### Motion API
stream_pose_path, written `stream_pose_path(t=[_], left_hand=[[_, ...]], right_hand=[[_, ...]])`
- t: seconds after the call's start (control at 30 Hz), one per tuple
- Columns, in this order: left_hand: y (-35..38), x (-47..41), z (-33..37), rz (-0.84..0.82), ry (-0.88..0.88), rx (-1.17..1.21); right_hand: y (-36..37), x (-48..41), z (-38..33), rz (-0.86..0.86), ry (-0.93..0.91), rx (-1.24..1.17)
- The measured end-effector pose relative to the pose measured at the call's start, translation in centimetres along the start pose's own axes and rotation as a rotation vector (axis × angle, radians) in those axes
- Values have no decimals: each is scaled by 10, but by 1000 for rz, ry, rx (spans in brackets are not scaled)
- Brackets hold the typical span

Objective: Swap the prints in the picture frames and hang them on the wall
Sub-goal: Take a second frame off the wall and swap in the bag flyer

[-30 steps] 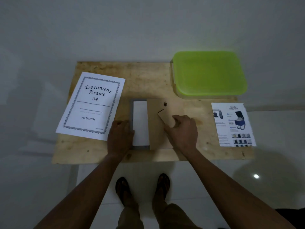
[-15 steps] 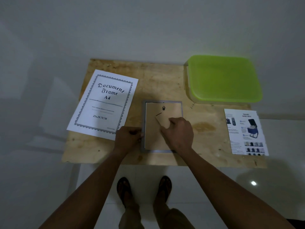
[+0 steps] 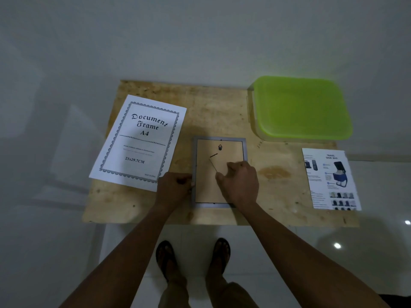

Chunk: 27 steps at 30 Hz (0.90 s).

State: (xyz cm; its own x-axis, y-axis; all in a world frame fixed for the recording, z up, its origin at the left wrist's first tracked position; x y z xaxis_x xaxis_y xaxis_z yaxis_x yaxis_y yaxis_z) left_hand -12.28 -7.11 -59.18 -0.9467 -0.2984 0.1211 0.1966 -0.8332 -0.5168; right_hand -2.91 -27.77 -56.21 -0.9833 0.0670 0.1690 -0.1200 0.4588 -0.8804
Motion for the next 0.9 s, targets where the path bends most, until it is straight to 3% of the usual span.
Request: stream_pose_path(t=[0.23,0.7,0.9], left_hand=[[0,2,6,-8,-3,-56],[3,5,5,-51,-79,-62],[7,5,1,-59,-92,-68]], right_hand=[[5,-1,3,-12,-31,2],[-19,9,77,-64,123,-258],[-16,14,86,-125,132,-261]])
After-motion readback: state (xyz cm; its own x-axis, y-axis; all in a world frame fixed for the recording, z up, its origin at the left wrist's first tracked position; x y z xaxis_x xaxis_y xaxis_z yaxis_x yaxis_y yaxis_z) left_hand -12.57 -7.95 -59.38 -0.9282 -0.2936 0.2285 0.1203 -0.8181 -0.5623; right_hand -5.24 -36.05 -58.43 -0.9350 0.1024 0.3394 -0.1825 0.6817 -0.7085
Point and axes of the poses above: each hand's wrist, its own x-axis away from the middle knuckle, its own y-axis out of the palm, z = x × y, the point moved 10 cm from there along -x, towards the middle knuckle, and after that the axes turned 13 degrees about y, right-handed, at the moved point
